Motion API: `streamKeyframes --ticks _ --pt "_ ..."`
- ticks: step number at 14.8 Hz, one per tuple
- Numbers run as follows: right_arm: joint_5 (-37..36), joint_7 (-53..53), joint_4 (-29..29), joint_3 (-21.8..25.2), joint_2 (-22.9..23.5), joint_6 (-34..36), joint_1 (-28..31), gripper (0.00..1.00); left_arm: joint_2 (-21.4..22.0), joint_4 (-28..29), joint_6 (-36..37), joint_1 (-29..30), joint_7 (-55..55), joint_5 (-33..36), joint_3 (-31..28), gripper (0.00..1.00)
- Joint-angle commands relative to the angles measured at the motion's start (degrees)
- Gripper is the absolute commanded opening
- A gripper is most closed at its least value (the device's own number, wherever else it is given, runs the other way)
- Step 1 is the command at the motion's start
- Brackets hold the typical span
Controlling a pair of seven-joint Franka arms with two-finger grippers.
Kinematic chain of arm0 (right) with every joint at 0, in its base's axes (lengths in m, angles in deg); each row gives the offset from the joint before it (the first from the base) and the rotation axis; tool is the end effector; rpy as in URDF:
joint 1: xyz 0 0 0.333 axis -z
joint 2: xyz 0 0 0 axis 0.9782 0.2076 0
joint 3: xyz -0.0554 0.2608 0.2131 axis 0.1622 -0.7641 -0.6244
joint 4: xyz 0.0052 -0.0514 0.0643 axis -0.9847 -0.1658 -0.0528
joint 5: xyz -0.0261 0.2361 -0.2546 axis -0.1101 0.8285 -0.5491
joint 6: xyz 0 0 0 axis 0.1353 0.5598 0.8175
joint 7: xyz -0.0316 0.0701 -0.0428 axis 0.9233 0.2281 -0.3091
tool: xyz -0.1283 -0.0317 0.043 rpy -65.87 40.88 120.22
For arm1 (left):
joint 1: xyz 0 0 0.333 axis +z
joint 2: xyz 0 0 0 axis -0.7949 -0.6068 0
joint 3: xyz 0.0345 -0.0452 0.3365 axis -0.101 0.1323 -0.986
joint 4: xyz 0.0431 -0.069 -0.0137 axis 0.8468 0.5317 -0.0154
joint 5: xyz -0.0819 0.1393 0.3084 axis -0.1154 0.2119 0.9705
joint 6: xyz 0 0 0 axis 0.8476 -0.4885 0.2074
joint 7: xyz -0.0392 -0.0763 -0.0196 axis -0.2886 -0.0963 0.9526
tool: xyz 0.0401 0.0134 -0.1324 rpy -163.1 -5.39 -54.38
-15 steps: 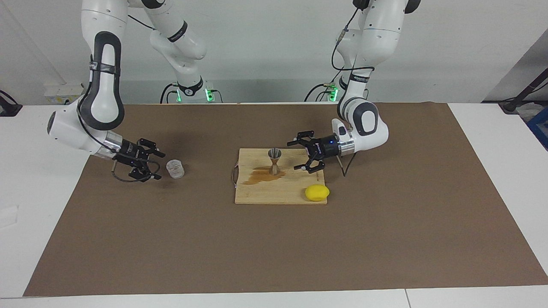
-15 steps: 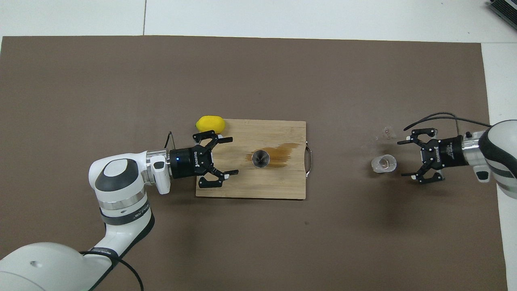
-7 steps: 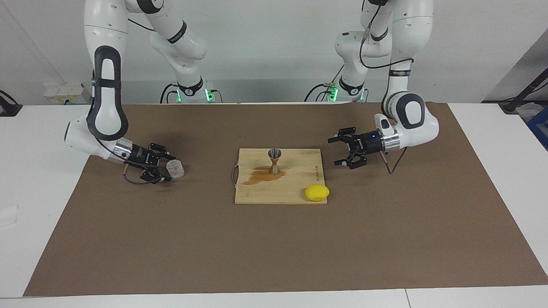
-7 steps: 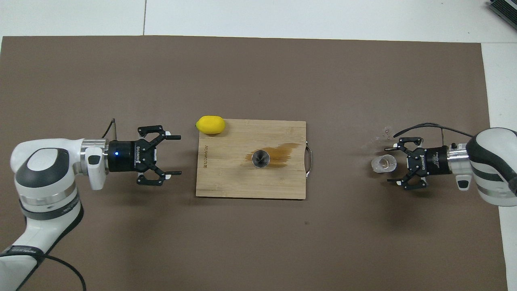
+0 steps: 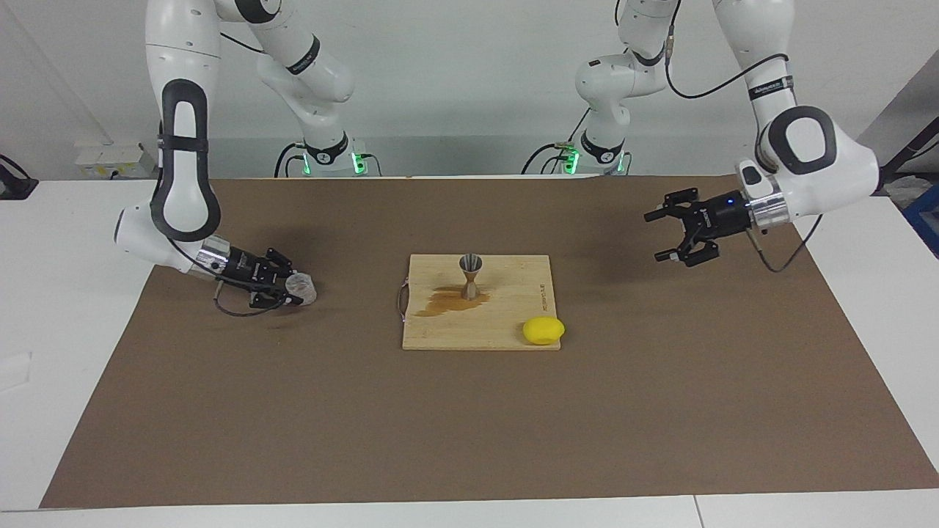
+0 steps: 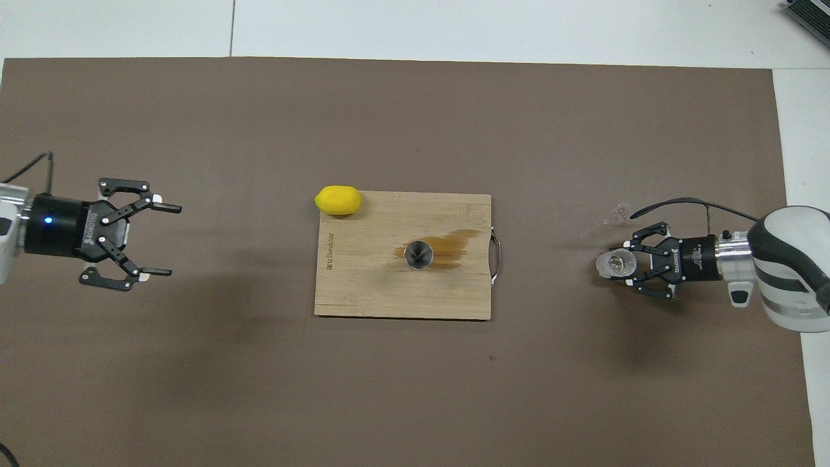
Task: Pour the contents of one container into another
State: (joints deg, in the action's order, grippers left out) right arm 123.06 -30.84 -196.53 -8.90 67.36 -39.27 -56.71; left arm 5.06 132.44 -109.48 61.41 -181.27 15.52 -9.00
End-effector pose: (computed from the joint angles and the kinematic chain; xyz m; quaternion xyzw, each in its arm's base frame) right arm 0.4932 -0.0741 0.2882 -0.6410 0.6569 0.2817 0.2799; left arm 0.5040 0.0046 0.4858 0.6150 -0.6563 0.2700 0.3438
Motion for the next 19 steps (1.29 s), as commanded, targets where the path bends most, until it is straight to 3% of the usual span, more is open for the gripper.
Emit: streamKeyframes --ticks 1,5,9,12,15,19 --pt "1.86 -1.05 -1.3 -0.34 -3.85 -0.32 -0.03 0.0 -0.05 -8.47 4.87 0.72 8.4 8.64 0.53 1.0" --pt "1.77 -4.64 -1.3 -0.52 -7.99 -0.76 -3.89 0.0 2.32 -15.17 7.26 0.55 22.11 20.6 0.62 1.0" --pt "0.98 -15.08 0.97 -0.43 -9.58 -2.69 -12.49 0.0 6.89 -16.23 7.09 -1.12 42.57 31.41 1.76 1.0" --pt "0.54 -23.35 2.65 -0.34 -9.67 -6.2 -19.0 0.0 7.78 -16.23 7.09 -2.62 61.11 34.95 2.64 1.0" --pt "-6.73 -34.32 6.41 -0.43 -9.05 -8.58 -24.54 0.0 7.78 -16.23 6.3 -3.14 69.75 38.97 4.31 1.0" --pt "-15.87 -44.36 11.08 -0.43 -7.65 -9.2 -30.08 0.0 7.69 -15.88 -0.36 -4.46 88.56 45.23 5.19 1.0"
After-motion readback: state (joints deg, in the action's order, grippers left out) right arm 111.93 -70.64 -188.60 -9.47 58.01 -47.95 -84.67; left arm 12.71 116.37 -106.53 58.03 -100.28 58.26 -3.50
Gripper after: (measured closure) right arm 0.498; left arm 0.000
